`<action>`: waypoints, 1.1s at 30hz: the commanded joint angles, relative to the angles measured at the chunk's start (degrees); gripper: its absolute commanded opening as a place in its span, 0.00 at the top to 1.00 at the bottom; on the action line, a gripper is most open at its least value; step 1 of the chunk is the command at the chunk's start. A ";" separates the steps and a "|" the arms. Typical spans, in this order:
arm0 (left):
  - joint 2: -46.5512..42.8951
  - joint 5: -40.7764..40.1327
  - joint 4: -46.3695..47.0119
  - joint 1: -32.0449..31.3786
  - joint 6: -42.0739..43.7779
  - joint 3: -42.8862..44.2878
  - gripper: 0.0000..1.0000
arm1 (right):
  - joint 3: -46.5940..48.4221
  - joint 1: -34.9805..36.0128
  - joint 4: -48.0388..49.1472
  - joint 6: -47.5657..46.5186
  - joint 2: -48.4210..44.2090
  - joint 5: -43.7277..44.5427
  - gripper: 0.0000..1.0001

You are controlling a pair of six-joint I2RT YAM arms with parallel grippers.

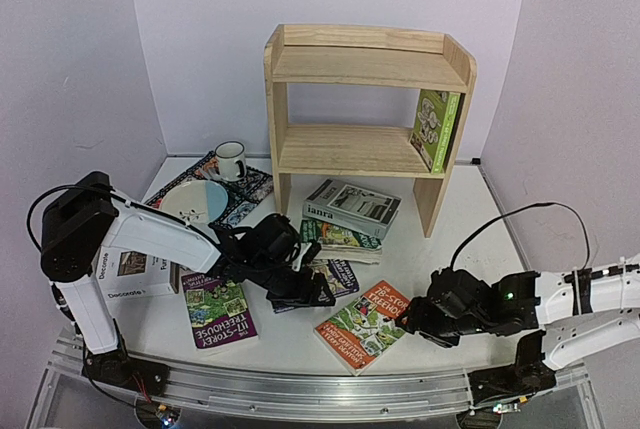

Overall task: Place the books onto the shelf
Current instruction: Move the book to the center of the board, then pick up the book at the center of the board.

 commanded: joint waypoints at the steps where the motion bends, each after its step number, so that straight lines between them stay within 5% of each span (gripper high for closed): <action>1: -0.86 0.15 -0.27 0.19 1.01 2.12 0.27 | 3.58 -0.24 -2.78 2.36 4.98 1.08 0.37; 8: 0.65 2.90 -0.07 0.20 2.05 2.91 0.27 | 3.28 -0.26 -2.49 5.38 8.57 1.38 0.52; 14: 2.42 5.00 0.63 -0.01 2.02 3.28 0.27 | 0.44 -0.25 -1.76 7.31 7.37 2.11 0.74; 23: 3.22 5.65 1.10 0.03 2.00 3.54 0.27 | -1.52 -0.98 0.45 7.98 8.61 1.40 0.77; 33: 5.01 7.07 1.57 -0.64 1.63 4.47 0.26 | -6.20 -2.09 0.64 10.10 6.68 -1.06 1.00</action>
